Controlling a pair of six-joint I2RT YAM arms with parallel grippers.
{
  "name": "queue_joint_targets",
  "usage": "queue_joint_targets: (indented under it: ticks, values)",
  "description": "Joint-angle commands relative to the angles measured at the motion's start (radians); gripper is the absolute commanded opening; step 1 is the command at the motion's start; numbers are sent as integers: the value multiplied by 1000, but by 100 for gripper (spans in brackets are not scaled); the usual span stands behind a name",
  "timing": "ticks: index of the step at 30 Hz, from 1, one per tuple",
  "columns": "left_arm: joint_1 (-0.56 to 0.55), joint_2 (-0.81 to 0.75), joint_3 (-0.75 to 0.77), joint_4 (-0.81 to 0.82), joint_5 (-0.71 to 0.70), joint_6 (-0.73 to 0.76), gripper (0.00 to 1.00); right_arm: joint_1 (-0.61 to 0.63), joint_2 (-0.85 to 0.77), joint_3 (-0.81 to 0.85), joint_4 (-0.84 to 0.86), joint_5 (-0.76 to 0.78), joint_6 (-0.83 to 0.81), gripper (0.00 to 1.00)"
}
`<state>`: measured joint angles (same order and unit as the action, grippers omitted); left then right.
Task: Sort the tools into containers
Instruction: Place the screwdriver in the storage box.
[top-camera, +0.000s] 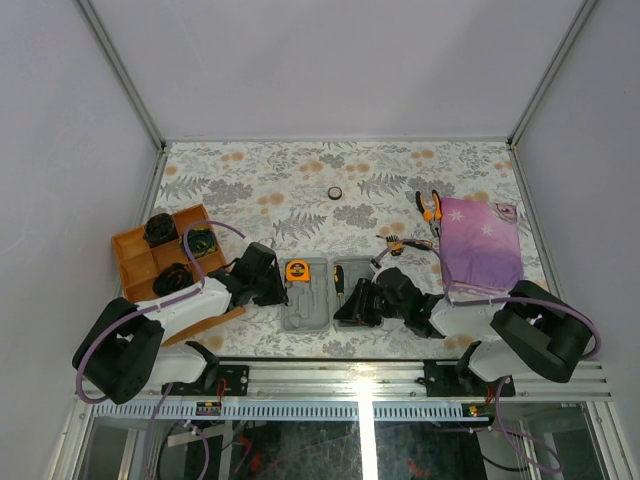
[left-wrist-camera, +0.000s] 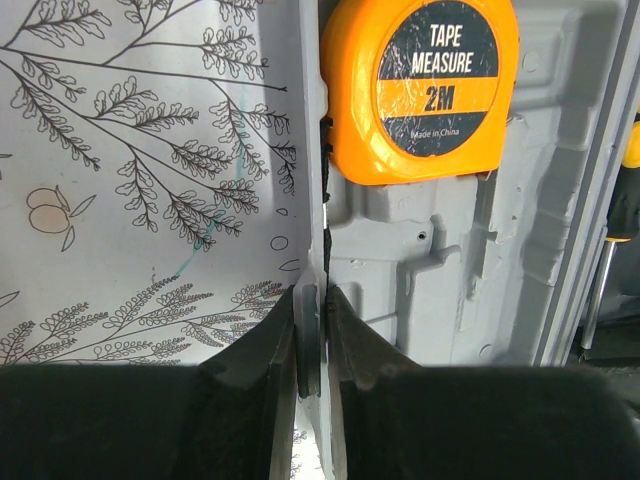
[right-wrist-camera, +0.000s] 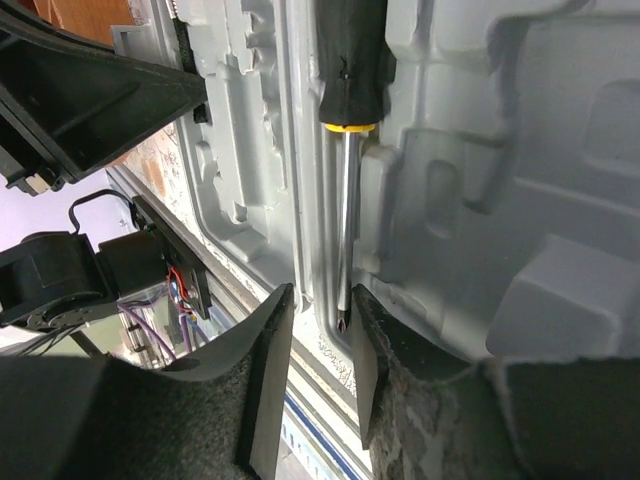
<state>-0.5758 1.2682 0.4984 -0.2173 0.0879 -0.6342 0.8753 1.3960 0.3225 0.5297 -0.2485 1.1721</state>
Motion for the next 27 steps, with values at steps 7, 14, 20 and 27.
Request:
queue_joint_targets:
  ticks: [7,14,20,27]
  values:
    - [-3,-17,-12,-6,8,4,12,9,15,2,131,17,43,10]
    - [-3,-21,-20,-7,5,2,12,10,-99,13,48,68,22,1]
    - [-2,-16,-17,-4,6,1,12,9,-124,31,-18,98,4,0]
    - [-2,-20,-14,-10,4,2,12,10,-92,29,-1,97,17,0]
